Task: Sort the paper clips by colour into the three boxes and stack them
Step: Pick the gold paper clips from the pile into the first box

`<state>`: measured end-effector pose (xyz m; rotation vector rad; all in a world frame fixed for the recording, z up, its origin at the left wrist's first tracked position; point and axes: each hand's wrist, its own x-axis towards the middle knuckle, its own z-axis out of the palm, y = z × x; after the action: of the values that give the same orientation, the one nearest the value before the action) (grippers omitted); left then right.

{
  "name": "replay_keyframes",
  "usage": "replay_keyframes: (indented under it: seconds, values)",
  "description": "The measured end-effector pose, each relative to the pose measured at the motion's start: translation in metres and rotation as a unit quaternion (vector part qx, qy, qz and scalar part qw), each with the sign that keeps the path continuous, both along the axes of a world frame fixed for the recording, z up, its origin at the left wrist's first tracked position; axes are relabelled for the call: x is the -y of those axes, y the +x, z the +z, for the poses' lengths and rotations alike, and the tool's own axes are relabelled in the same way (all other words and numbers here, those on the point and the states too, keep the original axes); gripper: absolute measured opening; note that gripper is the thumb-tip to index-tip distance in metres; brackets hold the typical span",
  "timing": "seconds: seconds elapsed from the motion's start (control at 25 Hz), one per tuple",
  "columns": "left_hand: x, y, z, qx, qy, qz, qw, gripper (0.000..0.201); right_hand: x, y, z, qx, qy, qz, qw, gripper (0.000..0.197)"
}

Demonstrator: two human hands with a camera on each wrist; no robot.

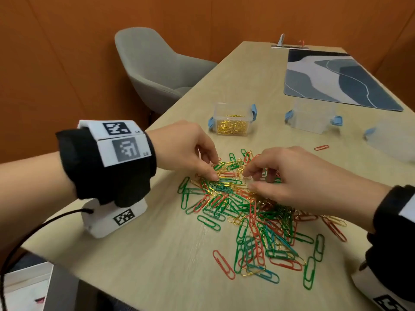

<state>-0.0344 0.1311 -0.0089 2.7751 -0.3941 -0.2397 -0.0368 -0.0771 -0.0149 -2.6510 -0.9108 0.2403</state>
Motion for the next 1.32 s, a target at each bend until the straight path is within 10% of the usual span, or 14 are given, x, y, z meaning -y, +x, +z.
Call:
replay_keyframes:
  seconds: [0.4,1.32]
  values:
    - [0.005,0.007,-0.005,-0.021,-0.024,0.006,0.999,0.006,0.000,0.000,-0.001,-0.028,-0.010,-0.011,1.000,0.007]
    - [-0.001,-0.017,-0.001,-0.026,0.016,0.045,0.999,0.020,0.002,0.005,-0.004,0.009,-0.003,-0.069,0.998,0.012]
